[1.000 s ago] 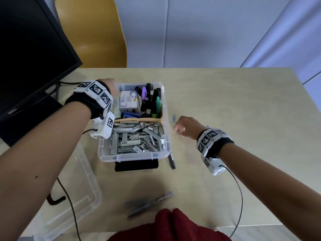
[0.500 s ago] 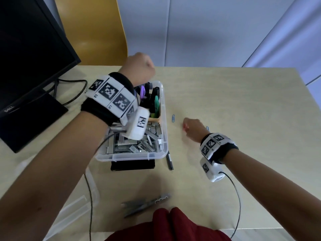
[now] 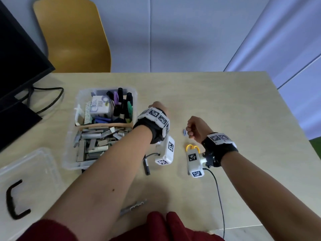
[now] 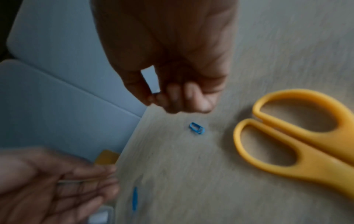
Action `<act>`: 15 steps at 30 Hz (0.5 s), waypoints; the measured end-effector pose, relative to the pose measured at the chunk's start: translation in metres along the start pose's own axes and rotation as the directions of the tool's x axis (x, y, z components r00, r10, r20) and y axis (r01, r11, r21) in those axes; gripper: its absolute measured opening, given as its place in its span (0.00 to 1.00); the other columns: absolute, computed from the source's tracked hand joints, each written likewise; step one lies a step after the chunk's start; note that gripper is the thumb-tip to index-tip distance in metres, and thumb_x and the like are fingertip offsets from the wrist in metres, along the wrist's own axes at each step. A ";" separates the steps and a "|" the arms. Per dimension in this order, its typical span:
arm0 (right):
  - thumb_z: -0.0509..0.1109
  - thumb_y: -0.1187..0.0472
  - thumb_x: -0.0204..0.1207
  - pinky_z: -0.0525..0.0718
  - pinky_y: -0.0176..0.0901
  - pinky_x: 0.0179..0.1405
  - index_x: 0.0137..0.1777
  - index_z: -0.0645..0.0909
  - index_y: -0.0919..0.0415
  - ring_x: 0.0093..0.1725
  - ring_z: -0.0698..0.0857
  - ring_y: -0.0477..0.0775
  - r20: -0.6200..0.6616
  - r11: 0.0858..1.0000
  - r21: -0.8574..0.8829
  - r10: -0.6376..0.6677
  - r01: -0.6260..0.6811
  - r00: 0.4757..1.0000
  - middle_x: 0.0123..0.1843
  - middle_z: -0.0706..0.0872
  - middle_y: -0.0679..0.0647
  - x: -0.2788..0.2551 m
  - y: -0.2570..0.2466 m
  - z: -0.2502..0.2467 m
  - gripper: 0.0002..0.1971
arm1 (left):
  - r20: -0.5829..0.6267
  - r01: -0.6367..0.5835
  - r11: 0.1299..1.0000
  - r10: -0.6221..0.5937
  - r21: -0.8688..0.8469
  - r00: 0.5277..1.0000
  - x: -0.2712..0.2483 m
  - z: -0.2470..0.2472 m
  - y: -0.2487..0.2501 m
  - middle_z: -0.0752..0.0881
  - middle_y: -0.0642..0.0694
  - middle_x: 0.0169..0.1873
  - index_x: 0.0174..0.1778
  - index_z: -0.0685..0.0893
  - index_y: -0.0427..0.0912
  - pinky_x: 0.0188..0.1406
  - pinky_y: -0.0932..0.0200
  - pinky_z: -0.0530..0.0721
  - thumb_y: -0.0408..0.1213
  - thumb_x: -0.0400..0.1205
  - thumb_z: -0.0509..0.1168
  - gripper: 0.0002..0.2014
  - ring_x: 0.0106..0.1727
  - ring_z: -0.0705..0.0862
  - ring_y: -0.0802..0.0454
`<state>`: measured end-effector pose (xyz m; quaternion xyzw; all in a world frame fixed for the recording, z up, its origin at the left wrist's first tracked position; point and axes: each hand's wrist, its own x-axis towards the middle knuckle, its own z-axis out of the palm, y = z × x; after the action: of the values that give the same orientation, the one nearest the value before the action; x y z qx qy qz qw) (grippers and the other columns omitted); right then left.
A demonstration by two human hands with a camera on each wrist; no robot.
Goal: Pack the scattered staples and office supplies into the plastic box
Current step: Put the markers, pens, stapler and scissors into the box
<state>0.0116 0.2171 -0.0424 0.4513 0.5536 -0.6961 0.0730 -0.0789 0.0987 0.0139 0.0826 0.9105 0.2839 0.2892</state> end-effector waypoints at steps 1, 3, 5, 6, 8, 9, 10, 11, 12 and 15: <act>0.58 0.65 0.73 0.57 0.32 0.16 0.26 0.64 0.59 0.14 0.61 0.48 -0.030 0.990 -0.141 -0.027 0.022 0.999 0.16 0.67 0.51 0.001 0.000 0.000 0.14 | -0.015 0.050 0.998 -0.050 0.024 0.999 0.000 0.007 -0.007 0.78 0.34 0.66 0.69 0.75 0.30 0.65 0.50 0.79 0.32 0.86 0.54 0.17 0.67 0.78 0.37; 0.64 0.64 0.73 0.68 0.37 0.23 0.28 0.73 0.65 0.23 0.71 0.53 -0.076 0.807 -0.584 -0.165 0.090 0.983 0.24 0.74 0.56 0.002 0.002 0.000 0.12 | -0.046 0.077 0.994 -0.073 0.080 0.996 -0.002 0.019 -0.017 0.77 0.34 0.66 0.69 0.75 0.31 0.67 0.49 0.78 0.28 0.85 0.51 0.17 0.66 0.78 0.37; 0.68 0.62 0.73 0.77 0.44 0.41 0.43 0.81 0.71 0.43 0.82 0.62 -0.066 0.540 -0.834 -0.301 0.113 0.951 0.43 0.83 0.64 0.001 0.008 0.003 0.09 | -0.082 0.116 0.980 -0.104 0.162 0.991 0.003 0.031 -0.027 0.77 0.36 0.65 0.67 0.76 0.34 0.67 0.50 0.76 0.26 0.84 0.51 0.17 0.66 0.77 0.39; 0.67 0.62 0.74 0.79 0.46 0.47 0.51 0.81 0.71 0.50 0.82 0.65 -0.067 0.492 -0.864 -0.324 0.108 0.944 0.50 0.83 0.65 -0.001 0.010 0.004 0.11 | -0.099 0.142 0.980 -0.129 0.138 0.987 0.005 0.037 -0.031 0.76 0.35 0.66 0.66 0.76 0.34 0.67 0.50 0.75 0.27 0.84 0.51 0.16 0.67 0.76 0.38; 0.66 0.63 0.77 0.80 0.49 0.48 0.56 0.80 0.70 0.53 0.82 0.67 -0.061 0.455 -0.884 -0.349 0.111 0.935 0.55 0.82 0.65 -0.001 0.016 0.006 0.12 | -0.171 0.241 0.970 -0.244 -0.036 0.955 0.013 0.042 -0.037 0.73 0.33 0.69 0.68 0.72 0.31 0.67 0.50 0.72 0.29 0.83 0.55 0.17 0.70 0.72 0.36; 0.66 0.63 0.77 0.80 0.49 0.47 0.55 0.80 0.69 0.53 0.83 0.68 -0.060 0.443 -0.890 -0.354 0.110 0.933 0.55 0.83 0.66 0.000 0.018 0.006 0.11 | -0.195 0.274 0.961 -0.273 -0.020 0.942 0.014 0.044 -0.039 0.72 0.34 0.69 0.68 0.71 0.30 0.68 0.51 0.71 0.30 0.83 0.57 0.17 0.71 0.71 0.37; 0.66 0.64 0.78 0.79 0.48 0.46 0.55 0.80 0.69 0.52 0.83 0.68 -0.053 0.434 -0.894 -0.353 0.113 0.934 0.55 0.83 0.66 0.000 0.019 0.006 0.10 | -0.193 0.291 0.957 -0.288 -0.014 0.938 0.016 0.046 -0.038 0.72 0.34 0.69 0.68 0.70 0.29 0.68 0.51 0.71 0.30 0.83 0.59 0.18 0.71 0.71 0.38; 0.65 0.65 0.78 0.78 0.47 0.44 0.55 0.81 0.69 0.52 0.83 0.67 -0.042 0.420 -0.900 -0.355 0.119 0.934 0.55 0.83 0.66 0.000 0.019 0.007 0.09 | -0.200 0.299 0.954 -0.297 -0.021 0.934 0.019 0.048 -0.038 0.72 0.33 0.69 0.68 0.70 0.29 0.68 0.51 0.71 0.29 0.82 0.59 0.18 0.71 0.71 0.38; 0.65 0.66 0.78 0.78 0.47 0.44 0.54 0.81 0.68 0.52 0.83 0.67 -0.027 0.398 -0.909 -0.360 0.127 0.933 0.55 0.84 0.65 -0.001 0.020 0.006 0.09 | -0.204 0.302 0.953 -0.302 -0.031 0.931 0.022 0.052 -0.039 0.72 0.32 0.69 0.68 0.70 0.28 0.68 0.50 0.71 0.29 0.83 0.59 0.18 0.70 0.72 0.37; 0.63 0.68 0.77 0.75 0.44 0.41 0.53 0.80 0.68 0.50 0.82 0.64 0.048 0.325 -0.933 -0.318 0.156 0.947 0.54 0.83 0.63 -0.001 0.021 0.005 0.08 | -0.242 0.284 0.959 -0.278 -0.012 0.930 0.027 0.057 -0.043 0.73 0.30 0.68 0.66 0.71 0.27 0.66 0.49 0.72 0.30 0.84 0.58 0.16 0.69 0.73 0.36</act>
<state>0.0220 0.2050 -0.0562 0.2940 0.9114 -0.2316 0.1713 -0.0677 0.0989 -0.0616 -0.0802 0.9445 0.2368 0.2133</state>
